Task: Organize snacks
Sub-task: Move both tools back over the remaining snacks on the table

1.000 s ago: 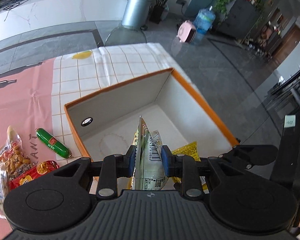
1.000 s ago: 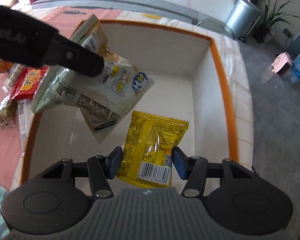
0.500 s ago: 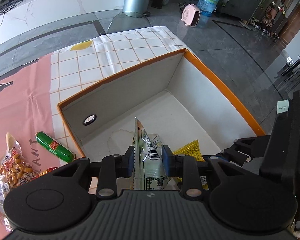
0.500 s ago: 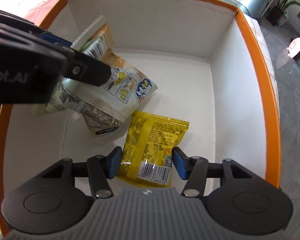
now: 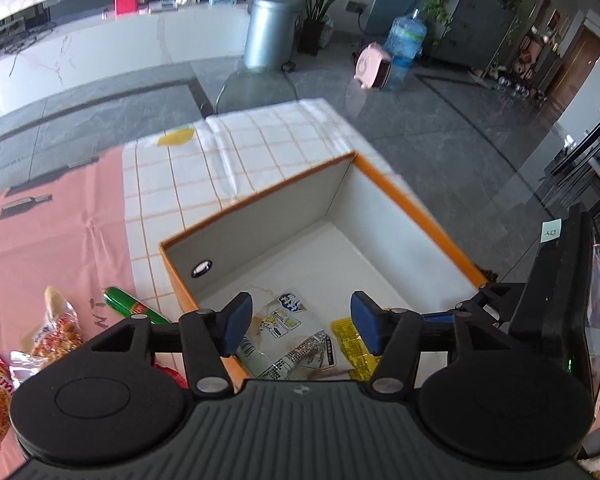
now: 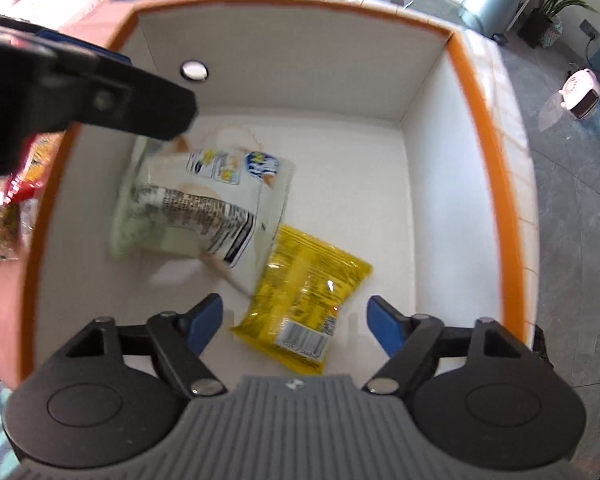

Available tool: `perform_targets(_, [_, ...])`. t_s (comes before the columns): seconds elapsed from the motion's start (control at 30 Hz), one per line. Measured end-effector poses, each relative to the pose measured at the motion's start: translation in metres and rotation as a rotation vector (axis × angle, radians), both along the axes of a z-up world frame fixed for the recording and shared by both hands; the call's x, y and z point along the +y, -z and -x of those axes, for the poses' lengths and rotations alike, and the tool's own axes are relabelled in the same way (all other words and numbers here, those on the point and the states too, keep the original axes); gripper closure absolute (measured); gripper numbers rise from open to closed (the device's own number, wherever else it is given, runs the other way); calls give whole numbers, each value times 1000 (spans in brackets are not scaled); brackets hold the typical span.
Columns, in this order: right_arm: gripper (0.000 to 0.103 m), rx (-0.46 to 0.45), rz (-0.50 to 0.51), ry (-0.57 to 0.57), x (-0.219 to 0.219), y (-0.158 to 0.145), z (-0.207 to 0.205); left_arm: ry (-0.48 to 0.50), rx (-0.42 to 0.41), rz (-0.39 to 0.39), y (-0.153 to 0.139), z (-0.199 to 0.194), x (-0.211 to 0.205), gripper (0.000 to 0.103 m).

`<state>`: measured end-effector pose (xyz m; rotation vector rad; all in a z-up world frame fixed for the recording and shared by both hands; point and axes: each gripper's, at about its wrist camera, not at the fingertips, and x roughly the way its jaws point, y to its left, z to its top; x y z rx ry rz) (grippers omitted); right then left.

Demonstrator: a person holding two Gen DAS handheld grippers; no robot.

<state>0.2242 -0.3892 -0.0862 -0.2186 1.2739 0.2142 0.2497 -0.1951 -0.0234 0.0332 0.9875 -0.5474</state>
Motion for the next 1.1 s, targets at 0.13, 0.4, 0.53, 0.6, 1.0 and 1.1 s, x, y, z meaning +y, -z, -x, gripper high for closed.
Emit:
perform_targets(0.13, [25,-83,-36,63,6,-30,28,-30,-42,1,-21,26,25,34])
perform_targets(0.4, [25,-290,-166,108,55,-98,91,-110,-117,-25,-50,79,93,34])
perform_targets(0.53, [22,-378,-248,91,88,-121,122,-194,-137,-41,-52,103,134,34])
perform_targets(0.6, [22,-417,-281,96,105,-120,135,-245,-143,-55,-46,112,154,33])
perform_targets(1.0, [23,-444,-412,150,187,-60,168,-373,-65,-54,3,145,230,34])
perform_targets(1.1, [26,-445,-380,150,199,-43,166,-395,-38,-25,18,150,240,34])
